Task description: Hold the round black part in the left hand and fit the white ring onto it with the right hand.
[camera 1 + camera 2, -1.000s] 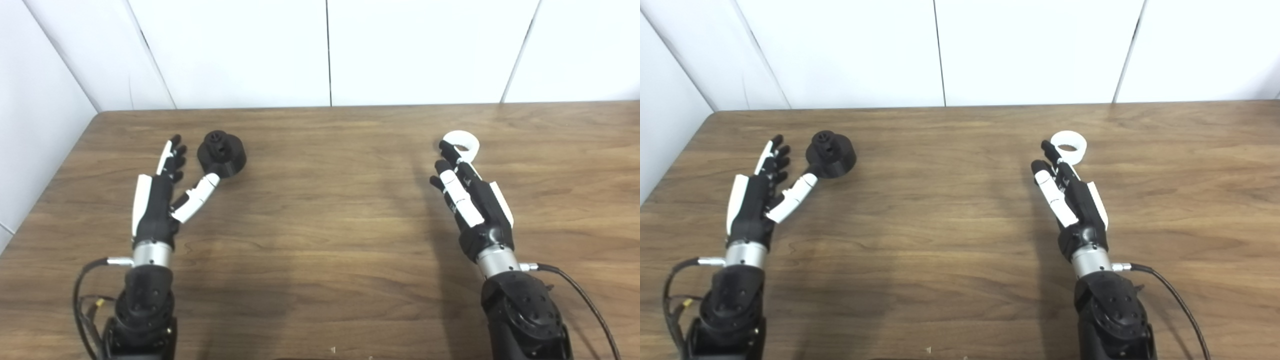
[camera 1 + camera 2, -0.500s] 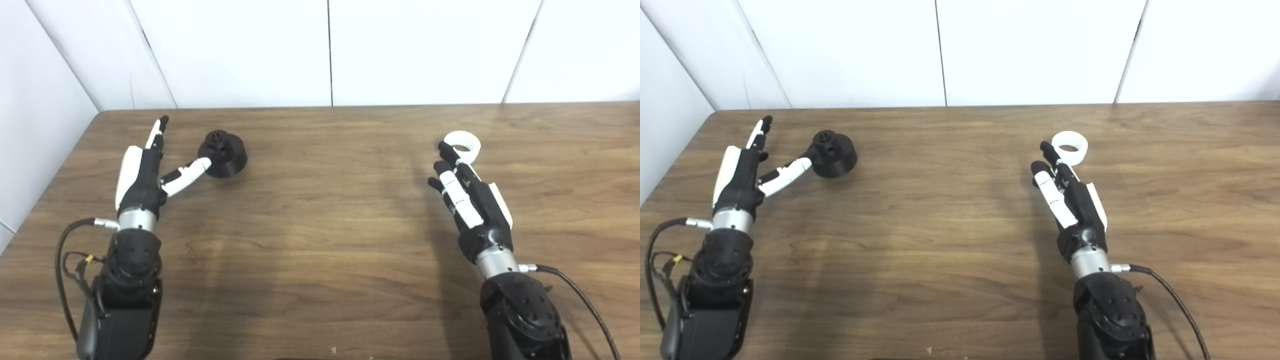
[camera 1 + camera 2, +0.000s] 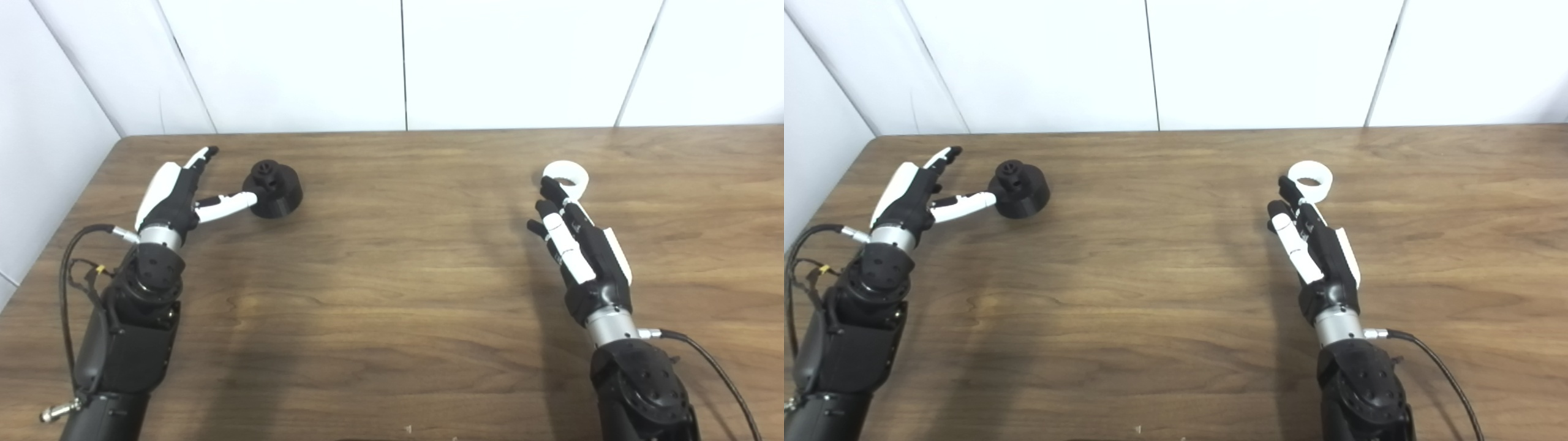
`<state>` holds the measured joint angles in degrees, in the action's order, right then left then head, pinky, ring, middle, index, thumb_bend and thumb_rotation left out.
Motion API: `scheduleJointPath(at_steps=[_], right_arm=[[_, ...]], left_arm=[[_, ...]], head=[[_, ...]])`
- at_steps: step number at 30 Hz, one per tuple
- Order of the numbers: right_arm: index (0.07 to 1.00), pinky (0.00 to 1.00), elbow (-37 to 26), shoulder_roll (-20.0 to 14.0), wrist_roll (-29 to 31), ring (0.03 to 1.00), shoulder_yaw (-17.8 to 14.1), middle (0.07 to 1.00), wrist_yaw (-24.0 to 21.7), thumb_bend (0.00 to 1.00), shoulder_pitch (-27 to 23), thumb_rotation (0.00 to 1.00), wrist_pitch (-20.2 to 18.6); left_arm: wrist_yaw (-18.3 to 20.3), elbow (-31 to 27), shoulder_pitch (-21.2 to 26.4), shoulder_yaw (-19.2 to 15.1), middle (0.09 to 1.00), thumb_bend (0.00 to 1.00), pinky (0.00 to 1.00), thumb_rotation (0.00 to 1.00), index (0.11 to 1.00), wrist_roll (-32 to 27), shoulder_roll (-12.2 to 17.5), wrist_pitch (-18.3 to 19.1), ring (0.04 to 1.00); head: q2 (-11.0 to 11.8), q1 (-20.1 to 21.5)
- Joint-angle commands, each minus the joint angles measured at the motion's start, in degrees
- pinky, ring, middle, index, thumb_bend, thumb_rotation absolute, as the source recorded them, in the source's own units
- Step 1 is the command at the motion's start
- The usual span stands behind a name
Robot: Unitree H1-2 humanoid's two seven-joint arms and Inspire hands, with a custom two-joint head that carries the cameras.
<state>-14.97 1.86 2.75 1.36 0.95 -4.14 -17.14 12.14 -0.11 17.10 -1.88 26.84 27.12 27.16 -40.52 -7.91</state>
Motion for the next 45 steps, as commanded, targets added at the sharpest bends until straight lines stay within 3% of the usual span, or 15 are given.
scheduleJointPath(at_steps=[1, 6, 14, 21, 27, 34, 45], right_arm=[[0.897, 0.87, -1.25, 0.35, -0.3, 0.941, -0.22, 0.942, 0.2, 0.53, -0.88, 0.61, 2.27], [0.895, 0.87, -1.5, 0.3, -0.07, 0.943, -0.58, 0.937, 0.14, 0.53, -0.58, 0.61, 2.35], [0.898, 0.89, -1.44, -0.06, 0.6, 0.951, -1.2, 0.938, -0.11, 0.54, -0.28, 0.61, 2.82], [0.897, 0.87, -1.67, -1.35, -0.3, 0.931, -1.3, 0.931, -0.29, 0.52, 0.14, 0.62, 3.56], [0.89, 0.85, -2.15, -2.25, -1.06, 0.91, -0.97, 0.915, -0.35, 0.53, 0.46, 0.63, 3.44], [0.882, 0.86, -2.16, -3.19, -0.67, 0.91, -0.91, 0.916, -1.34, 0.52, 0.47, 0.64, 3.95], [0.883, 0.86, -2.27, -4.08, -0.8, 0.916, -0.68, 0.913, -1.77, 0.52, 0.48, 0.66, 4.09]], left_arm=[[3.37, 0.39, 3.48, 1.47, 0.996, 1.0, 0.91, 0.55, 0.967, -0.18, 4.64, -0.49, 1.0], [8.28, 2.0, 5.22, 3.75, 0.996, 1.0, 0.94, 0.56, 0.965, -1.62, 7.9, -0.54, 1.0], [9.11, 5.16, 6.48, 5.81, 0.992, 1.0, 0.94, 0.58, 0.963, -2.97, 8.59, -2.42, 1.0], [8.11, 7.51, 7.29, 7.05, 0.997, 1.0, 0.89, 0.55, 0.974, -3.44, 7.94, -3.27, 1.0], [6.96, 10.23, 8.63, 8.1, 0.997, 1.0, 0.93, 0.55, 0.974, -2.53, 7.42, -4.21, 1.0], [5.86, 11.54, 9.39, 9.29, 0.994, 1.0, 0.87, 0.55, 0.978, -1.65, 6.86, -4.56, 1.0], [4.38, 12.99, 10.32, 9.98, 0.99, 1.0, 0.89, 0.54, 0.985, -1.17, 6.0, -4.24, 1.0]], head=[[-0.02, -0.07], [0.05, 0.1], [0.38, 0.01], [0.88, -0.23], [1.1, -0.44], [1.41, -0.54], [2.02, -0.44]])
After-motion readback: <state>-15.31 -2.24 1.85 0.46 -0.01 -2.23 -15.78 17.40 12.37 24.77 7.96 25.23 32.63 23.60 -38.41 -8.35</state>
